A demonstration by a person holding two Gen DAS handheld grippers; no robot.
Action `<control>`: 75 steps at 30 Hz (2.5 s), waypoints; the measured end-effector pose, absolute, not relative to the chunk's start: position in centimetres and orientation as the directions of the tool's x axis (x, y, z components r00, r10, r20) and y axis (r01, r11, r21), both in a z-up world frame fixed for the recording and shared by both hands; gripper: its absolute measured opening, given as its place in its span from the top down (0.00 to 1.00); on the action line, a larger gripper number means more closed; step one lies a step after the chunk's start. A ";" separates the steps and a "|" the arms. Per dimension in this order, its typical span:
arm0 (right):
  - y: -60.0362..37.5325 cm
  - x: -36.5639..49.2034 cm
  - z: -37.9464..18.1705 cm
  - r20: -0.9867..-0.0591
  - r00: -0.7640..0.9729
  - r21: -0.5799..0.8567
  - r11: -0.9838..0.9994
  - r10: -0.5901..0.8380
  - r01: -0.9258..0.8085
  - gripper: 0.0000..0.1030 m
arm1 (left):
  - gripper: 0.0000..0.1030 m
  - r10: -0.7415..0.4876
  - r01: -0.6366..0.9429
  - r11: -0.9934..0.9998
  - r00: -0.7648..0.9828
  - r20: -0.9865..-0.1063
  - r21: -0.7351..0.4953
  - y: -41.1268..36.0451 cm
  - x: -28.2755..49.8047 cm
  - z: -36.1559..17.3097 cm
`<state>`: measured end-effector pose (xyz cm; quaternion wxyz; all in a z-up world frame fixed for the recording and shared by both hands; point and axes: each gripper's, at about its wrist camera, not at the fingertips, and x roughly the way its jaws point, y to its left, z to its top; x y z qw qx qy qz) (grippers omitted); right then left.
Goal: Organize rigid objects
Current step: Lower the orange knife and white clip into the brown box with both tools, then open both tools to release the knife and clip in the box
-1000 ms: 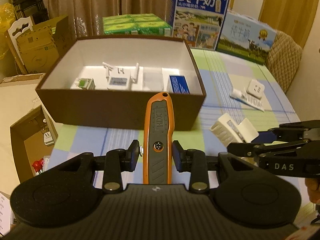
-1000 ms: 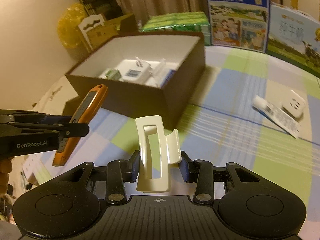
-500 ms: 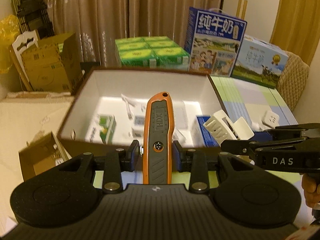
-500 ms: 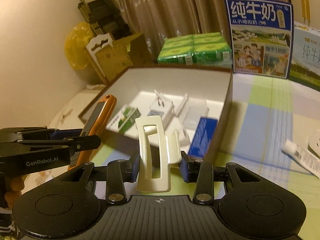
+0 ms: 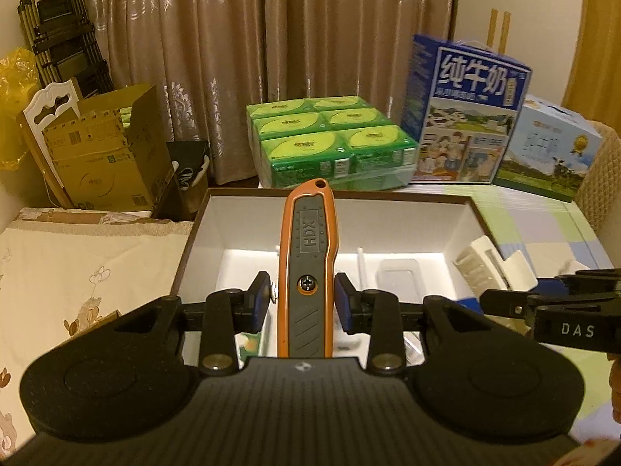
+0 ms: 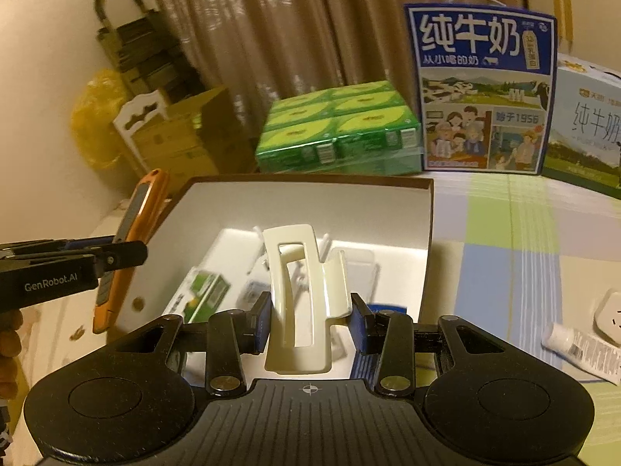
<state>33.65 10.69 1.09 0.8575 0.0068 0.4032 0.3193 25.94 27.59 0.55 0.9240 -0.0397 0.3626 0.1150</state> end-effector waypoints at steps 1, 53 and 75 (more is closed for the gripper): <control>11.1 34.2 0.9 -0.693 0.475 0.264 0.804 0.542 -0.533 0.64 | 0.70 0.186 -0.243 0.970 0.706 -0.684 0.012 28.1 26.6 0.3; 16.1 43.4 -4.3 -0.786 0.550 0.091 0.933 0.282 -0.348 0.46 | 0.52 0.159 -0.222 0.974 0.547 -0.822 0.041 33.6 37.2 -9.0; 15.4 41.2 -3.2 -0.791 0.525 0.131 0.924 0.315 -0.358 0.39 | 0.50 0.145 -0.214 0.977 0.569 -0.809 0.024 32.7 35.1 -6.9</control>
